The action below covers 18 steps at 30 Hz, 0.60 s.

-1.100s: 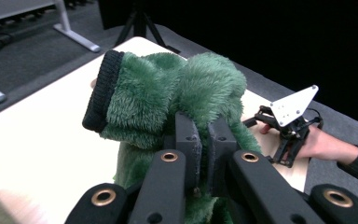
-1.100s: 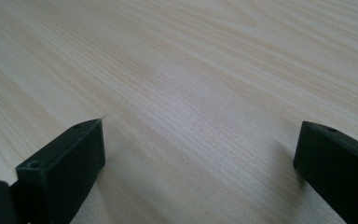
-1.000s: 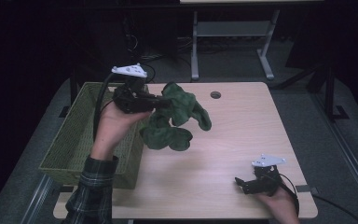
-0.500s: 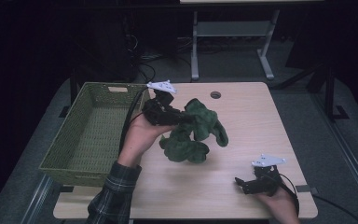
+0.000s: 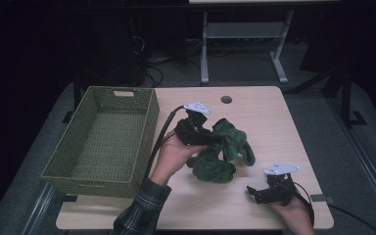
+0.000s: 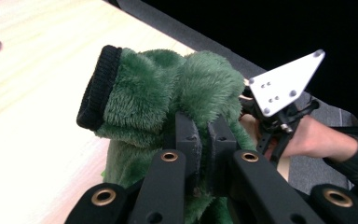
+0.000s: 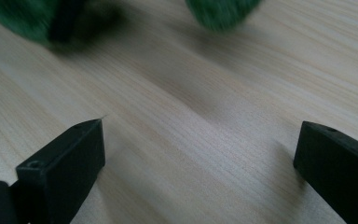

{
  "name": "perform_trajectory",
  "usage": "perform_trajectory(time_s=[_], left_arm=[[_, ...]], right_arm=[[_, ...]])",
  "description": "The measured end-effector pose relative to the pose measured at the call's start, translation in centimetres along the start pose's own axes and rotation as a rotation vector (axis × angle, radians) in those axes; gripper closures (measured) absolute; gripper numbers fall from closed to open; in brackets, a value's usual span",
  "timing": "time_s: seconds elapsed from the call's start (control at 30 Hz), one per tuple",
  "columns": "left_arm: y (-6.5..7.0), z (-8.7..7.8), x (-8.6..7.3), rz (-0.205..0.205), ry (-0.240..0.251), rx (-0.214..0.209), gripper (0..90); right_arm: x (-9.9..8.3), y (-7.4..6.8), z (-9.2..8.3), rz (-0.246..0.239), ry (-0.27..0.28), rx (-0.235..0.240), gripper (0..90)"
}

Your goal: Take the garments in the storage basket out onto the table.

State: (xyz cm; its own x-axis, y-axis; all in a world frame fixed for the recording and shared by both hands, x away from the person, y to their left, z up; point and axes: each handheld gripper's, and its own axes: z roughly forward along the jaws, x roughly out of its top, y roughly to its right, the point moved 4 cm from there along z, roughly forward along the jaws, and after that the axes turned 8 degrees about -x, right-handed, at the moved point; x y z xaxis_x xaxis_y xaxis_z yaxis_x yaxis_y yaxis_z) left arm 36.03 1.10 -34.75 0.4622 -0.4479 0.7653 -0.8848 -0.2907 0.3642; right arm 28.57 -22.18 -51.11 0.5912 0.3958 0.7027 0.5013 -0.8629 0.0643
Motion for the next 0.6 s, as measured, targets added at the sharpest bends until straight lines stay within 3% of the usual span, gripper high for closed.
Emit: perform_trajectory(time_s=[0.27, 0.6], left_arm=[[-2.4, 4.3, -2.6, -0.062, -0.044, -0.012, 86.0], [-5.0, 7.0, -5.1, -0.112, -0.084, -0.002, 85.9]], right_arm=[[0.0, 0.0, 0.0, -0.001, -0.002, 0.000, 1.6], [0.0, 0.0, 0.0, 0.002, -0.003, 0.001, 1.6]])
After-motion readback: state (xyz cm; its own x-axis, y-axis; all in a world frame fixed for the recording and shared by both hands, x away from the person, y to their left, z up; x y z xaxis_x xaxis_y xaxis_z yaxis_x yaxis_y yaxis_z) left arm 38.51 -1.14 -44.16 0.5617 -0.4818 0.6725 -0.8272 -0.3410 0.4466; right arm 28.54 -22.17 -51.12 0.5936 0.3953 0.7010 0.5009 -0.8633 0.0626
